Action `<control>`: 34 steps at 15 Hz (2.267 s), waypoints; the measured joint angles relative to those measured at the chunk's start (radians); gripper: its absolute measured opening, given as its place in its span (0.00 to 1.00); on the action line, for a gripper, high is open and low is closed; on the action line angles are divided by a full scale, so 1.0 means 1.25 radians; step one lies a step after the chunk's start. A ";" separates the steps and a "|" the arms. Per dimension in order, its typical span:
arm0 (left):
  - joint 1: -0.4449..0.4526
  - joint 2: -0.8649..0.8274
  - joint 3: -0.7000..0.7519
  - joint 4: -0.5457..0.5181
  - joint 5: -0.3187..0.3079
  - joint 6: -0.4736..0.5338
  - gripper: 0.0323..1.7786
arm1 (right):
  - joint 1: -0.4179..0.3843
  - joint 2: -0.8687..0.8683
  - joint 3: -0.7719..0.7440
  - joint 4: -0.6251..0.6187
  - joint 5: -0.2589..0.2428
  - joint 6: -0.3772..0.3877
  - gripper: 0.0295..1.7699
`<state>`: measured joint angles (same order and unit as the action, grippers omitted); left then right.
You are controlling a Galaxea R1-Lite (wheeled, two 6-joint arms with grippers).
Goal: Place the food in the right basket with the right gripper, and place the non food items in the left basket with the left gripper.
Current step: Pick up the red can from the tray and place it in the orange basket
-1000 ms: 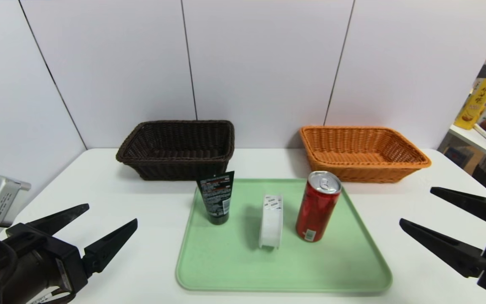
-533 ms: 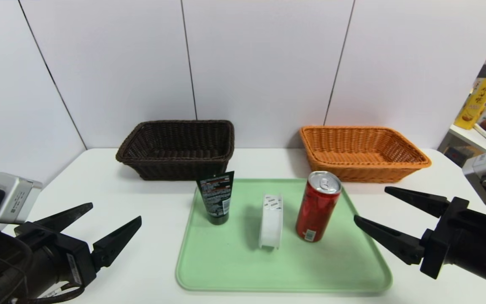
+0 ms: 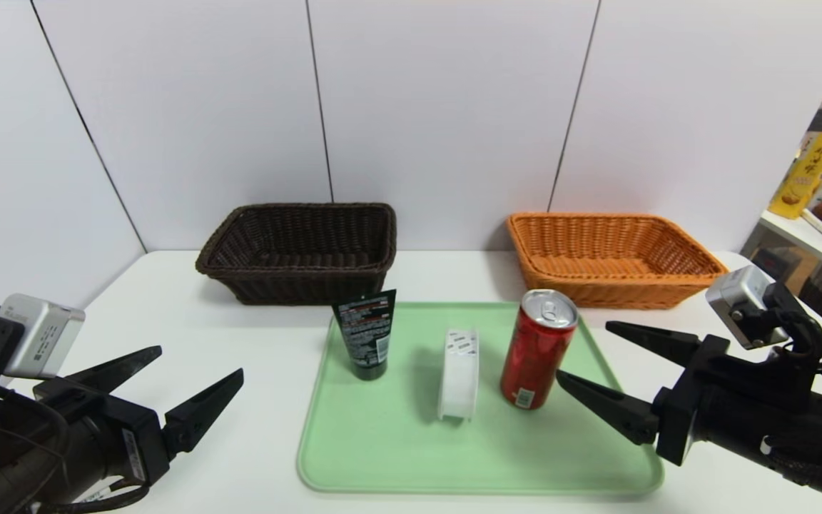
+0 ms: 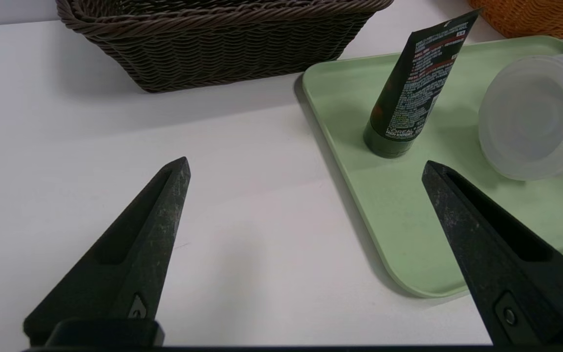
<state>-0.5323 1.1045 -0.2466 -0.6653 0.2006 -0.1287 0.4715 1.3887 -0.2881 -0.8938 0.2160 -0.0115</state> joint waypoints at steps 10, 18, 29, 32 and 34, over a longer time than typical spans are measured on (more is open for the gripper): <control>0.000 -0.003 -0.001 0.000 0.000 0.004 0.95 | 0.025 0.167 0.002 -0.201 0.013 -0.005 0.96; 0.001 -0.011 0.003 0.000 0.000 0.006 0.95 | 0.026 0.319 0.071 -0.459 0.028 -0.007 0.96; 0.001 -0.031 0.023 0.001 0.000 0.007 0.95 | -0.001 0.430 0.024 -0.502 0.067 -0.050 0.96; 0.001 -0.036 0.031 0.001 0.000 0.007 0.95 | -0.020 0.441 0.009 -0.502 0.075 -0.068 0.96; 0.000 -0.040 0.035 0.002 0.000 0.007 0.95 | -0.022 0.447 0.002 -0.502 0.075 -0.069 0.96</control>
<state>-0.5323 1.0545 -0.2026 -0.6634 0.2006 -0.1202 0.4440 1.9474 -0.2855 -1.5211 0.3098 -0.0981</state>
